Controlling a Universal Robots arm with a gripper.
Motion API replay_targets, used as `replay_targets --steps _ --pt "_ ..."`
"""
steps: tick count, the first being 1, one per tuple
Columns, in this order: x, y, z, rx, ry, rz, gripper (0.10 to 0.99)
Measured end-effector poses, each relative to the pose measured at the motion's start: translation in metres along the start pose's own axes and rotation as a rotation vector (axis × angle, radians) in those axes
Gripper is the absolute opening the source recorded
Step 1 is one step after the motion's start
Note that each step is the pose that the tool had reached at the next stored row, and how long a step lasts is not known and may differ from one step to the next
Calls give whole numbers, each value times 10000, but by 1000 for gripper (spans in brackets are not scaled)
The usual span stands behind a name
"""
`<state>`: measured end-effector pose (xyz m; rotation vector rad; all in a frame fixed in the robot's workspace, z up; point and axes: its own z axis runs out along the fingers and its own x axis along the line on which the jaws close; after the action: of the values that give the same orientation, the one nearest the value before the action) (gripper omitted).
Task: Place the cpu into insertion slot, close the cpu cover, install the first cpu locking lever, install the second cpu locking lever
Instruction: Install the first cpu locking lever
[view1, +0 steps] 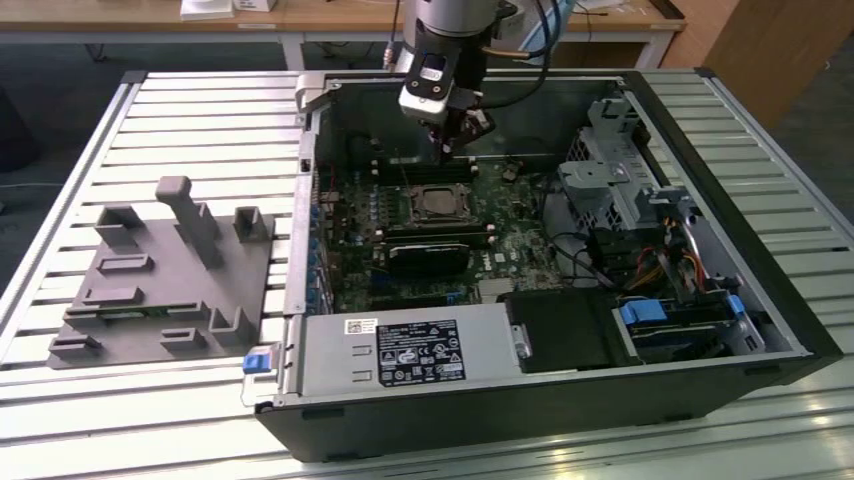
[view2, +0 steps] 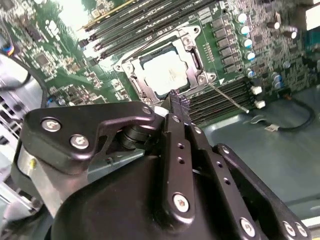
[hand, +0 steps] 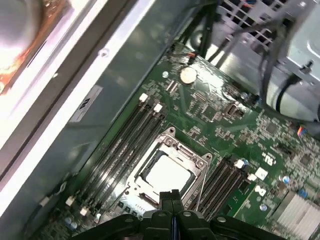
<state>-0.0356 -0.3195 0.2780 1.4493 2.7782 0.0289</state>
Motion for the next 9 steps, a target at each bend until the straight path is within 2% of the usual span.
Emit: replay_targets --steps 9 --pt "0 0 3 3 27 -1397 106"
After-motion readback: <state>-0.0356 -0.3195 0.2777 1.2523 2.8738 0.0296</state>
